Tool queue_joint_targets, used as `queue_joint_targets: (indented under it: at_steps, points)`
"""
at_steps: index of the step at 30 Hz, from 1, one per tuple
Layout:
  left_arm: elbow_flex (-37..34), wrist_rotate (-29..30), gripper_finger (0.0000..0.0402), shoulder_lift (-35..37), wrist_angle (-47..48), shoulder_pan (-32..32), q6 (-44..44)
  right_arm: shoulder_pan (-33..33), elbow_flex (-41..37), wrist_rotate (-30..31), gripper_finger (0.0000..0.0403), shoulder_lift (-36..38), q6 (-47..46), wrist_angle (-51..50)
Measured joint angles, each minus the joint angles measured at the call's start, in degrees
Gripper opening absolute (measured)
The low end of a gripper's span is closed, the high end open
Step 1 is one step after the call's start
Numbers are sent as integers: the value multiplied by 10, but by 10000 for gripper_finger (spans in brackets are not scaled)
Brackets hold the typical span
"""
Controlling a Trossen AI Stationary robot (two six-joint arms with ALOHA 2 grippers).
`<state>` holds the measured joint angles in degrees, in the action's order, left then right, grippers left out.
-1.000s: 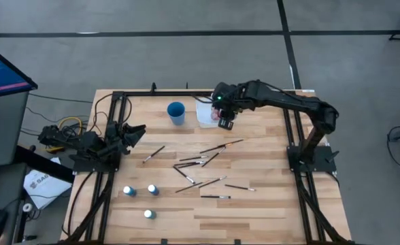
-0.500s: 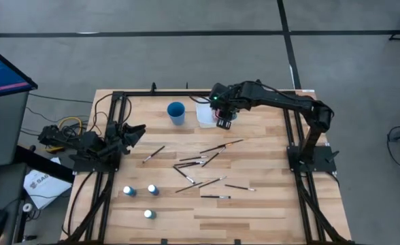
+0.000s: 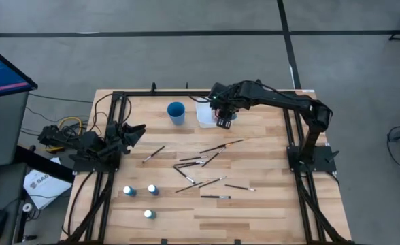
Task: Pick & Place Paint Supplies
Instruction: Put the red paint bottle into the white bin
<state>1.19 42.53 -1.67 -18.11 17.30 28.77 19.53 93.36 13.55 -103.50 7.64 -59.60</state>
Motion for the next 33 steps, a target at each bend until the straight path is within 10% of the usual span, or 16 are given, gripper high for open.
queue_joint_targets:
  at_steps: [24, 33]
  points:
    - [0, 4, 199, 0, 0, 0, 0, 4, 0, -16, 153, 0, -6, -6]
    - [0, -60, 215, 0, -2, 0, -22, 4, 38, -16, 245, 3, -1, 1]
